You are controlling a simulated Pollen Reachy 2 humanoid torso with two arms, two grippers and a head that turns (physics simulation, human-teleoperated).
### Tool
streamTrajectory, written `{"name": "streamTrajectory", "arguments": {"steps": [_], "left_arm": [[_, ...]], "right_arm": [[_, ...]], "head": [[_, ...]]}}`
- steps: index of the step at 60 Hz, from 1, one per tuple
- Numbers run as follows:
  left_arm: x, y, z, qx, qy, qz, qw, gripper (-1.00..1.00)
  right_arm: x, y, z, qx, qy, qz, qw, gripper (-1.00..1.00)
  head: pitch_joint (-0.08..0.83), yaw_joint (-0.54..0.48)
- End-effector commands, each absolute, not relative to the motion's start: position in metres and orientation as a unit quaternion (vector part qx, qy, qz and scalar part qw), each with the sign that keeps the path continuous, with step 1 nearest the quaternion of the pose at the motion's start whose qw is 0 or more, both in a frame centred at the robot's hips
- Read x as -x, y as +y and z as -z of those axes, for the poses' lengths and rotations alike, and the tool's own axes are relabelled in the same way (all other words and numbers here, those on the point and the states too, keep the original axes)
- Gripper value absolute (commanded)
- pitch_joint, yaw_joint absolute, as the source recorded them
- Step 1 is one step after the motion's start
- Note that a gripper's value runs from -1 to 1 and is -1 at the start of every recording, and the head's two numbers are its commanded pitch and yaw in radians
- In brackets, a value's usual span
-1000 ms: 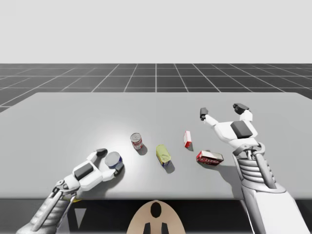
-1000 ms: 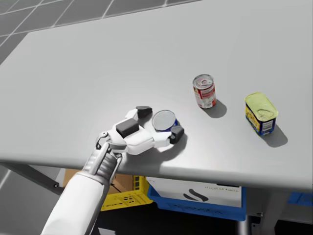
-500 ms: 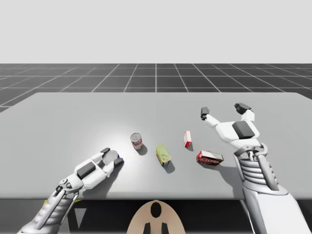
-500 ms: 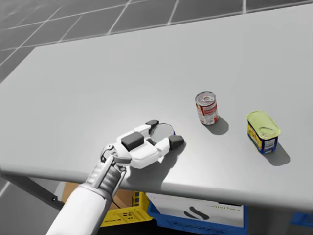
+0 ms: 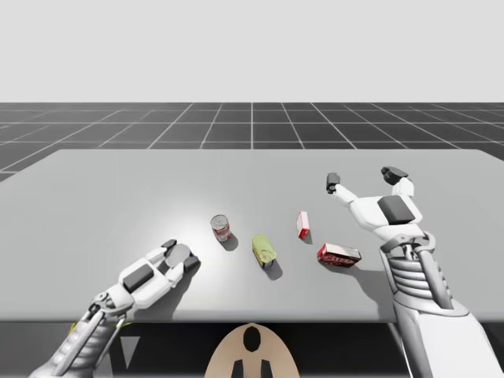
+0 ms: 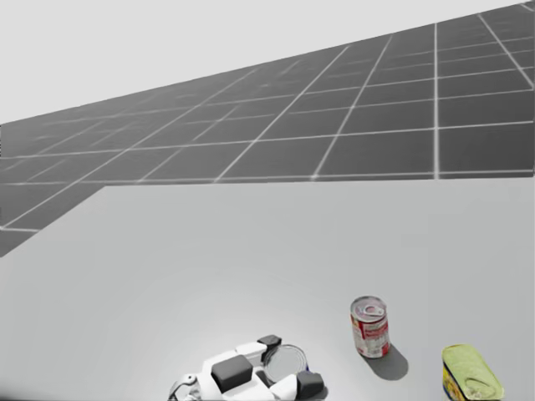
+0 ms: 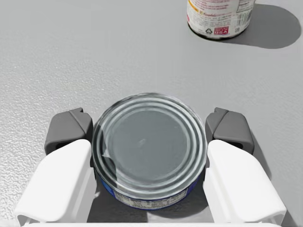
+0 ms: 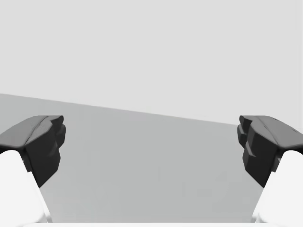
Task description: Grasp the tuna can and hold it up.
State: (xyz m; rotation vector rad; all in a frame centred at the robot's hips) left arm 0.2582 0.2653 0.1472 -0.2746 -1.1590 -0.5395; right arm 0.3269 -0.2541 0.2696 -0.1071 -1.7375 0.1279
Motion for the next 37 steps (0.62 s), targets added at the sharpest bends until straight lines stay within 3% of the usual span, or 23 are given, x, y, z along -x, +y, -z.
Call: {"name": "streamTrajectory", "arguments": {"steps": [1, 26, 37], "left_arm": [[-0.256, 0.269, -0.160, 0.131, -0.546, 0.247, 0.790, 1.00], [-0.267, 0.296, -0.288, 0.059, -0.643, 0.234, 0.726, 1.00], [-0.264, 0.287, -0.375, 0.044, -0.726, 0.216, 0.651, 1.00]], "right_arm": [[-0.327, -0.255, -0.269, 0.044, -0.760, -0.054, 0.646, -1.00], [-0.330, -0.256, -0.269, 0.017, -0.751, -0.049, 0.659, -1.00], [-0.332, -0.255, -0.265, 0.000, -0.741, -0.047, 0.670, -1.00]], "head": [[0.332, 0.41], [0.309, 0.42], [0.295, 0.42]]}}
